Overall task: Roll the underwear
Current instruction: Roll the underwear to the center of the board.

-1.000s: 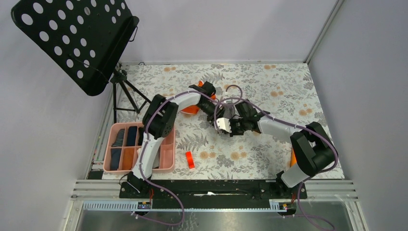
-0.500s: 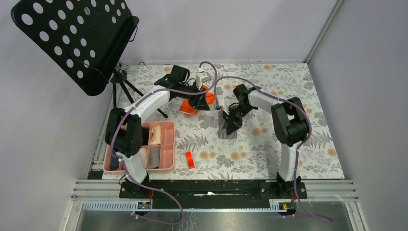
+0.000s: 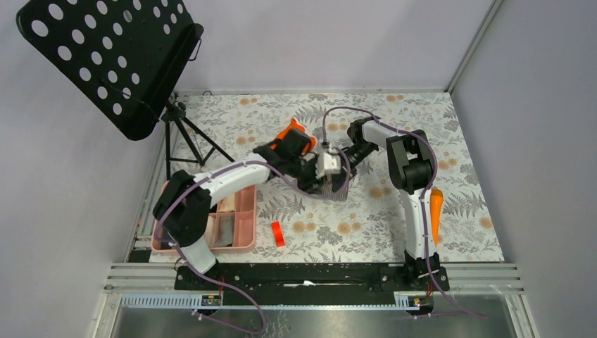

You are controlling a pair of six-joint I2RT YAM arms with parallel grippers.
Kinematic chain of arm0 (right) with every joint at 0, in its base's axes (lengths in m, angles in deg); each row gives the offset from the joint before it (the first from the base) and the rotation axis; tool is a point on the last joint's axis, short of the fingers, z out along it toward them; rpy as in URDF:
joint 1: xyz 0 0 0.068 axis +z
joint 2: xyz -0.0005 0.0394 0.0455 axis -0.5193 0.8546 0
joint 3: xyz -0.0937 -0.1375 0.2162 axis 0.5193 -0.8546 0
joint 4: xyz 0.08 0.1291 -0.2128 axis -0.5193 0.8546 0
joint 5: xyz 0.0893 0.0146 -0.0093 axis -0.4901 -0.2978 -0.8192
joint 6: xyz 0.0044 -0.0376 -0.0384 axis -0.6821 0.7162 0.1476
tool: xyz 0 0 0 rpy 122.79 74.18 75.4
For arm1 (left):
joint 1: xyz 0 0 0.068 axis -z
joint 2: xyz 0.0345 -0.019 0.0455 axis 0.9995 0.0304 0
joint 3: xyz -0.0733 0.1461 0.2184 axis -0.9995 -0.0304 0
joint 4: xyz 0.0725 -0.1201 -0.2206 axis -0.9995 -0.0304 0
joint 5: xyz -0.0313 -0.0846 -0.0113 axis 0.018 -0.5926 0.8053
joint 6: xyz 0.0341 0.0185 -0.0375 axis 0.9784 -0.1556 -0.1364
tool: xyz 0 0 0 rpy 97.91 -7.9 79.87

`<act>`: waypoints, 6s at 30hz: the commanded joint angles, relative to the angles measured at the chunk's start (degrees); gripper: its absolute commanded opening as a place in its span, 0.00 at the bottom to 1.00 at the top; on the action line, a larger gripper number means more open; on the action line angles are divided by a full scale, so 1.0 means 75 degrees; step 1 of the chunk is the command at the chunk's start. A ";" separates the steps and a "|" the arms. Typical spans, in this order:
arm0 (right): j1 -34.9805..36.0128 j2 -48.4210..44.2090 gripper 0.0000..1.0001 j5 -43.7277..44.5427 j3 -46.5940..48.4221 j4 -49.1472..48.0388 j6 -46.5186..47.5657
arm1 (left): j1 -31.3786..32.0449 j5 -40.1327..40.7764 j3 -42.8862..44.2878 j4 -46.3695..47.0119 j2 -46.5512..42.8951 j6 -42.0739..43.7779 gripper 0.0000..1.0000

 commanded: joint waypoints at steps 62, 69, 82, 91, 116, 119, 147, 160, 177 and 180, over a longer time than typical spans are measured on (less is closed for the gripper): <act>-0.1099 0.0645 0.53 0.0424 0.2492 0.1670 -0.0043 | 0.1154 0.0982 -0.0313 -0.0007 0.1947 0.4184 0.00; -0.1098 -0.0369 0.39 0.1153 0.0709 -0.0554 -0.1524 | 0.1146 0.0799 0.0671 -0.0751 0.2289 0.3846 0.00; -0.1039 0.0239 0.36 0.2254 0.1114 -0.1601 -0.1677 | 0.1131 -0.0095 0.2770 -0.3591 0.3211 0.3867 0.00; -0.1394 0.0450 0.44 0.1032 0.4539 0.0068 -0.2155 | 0.1077 -0.0394 0.3200 -0.3962 0.3579 0.3051 0.00; -0.2941 -1.1752 0.44 0.0033 -0.6510 -0.2642 0.1343 | 0.0059 -0.2979 0.6246 -0.4501 0.6053 -0.0427 0.00; -0.2082 -1.2370 0.44 0.0517 -0.7270 -0.2417 0.2356 | -0.0032 -0.3138 0.6407 -0.4498 0.6301 -0.0671 0.00; 0.1737 -0.8129 0.70 0.3512 -0.8626 -0.8102 0.3389 | -0.0124 -0.3229 0.6198 -0.4254 0.6401 -0.1101 0.00; 0.1737 -0.6818 0.16 0.3295 -0.7643 -0.6798 0.3401 | -0.0365 -0.3115 0.6117 -0.3941 0.6306 -0.1512 0.03; 0.0718 -0.4833 0.00 0.1425 -0.5120 -0.3005 0.1583 | -0.2211 -0.1797 0.3892 -0.1797 0.2068 -0.2282 0.36; 0.0308 -0.3868 0.00 0.1211 -0.4442 -0.2507 0.1307 | -0.2180 -0.1377 0.2761 -0.0373 0.1054 -0.2524 0.37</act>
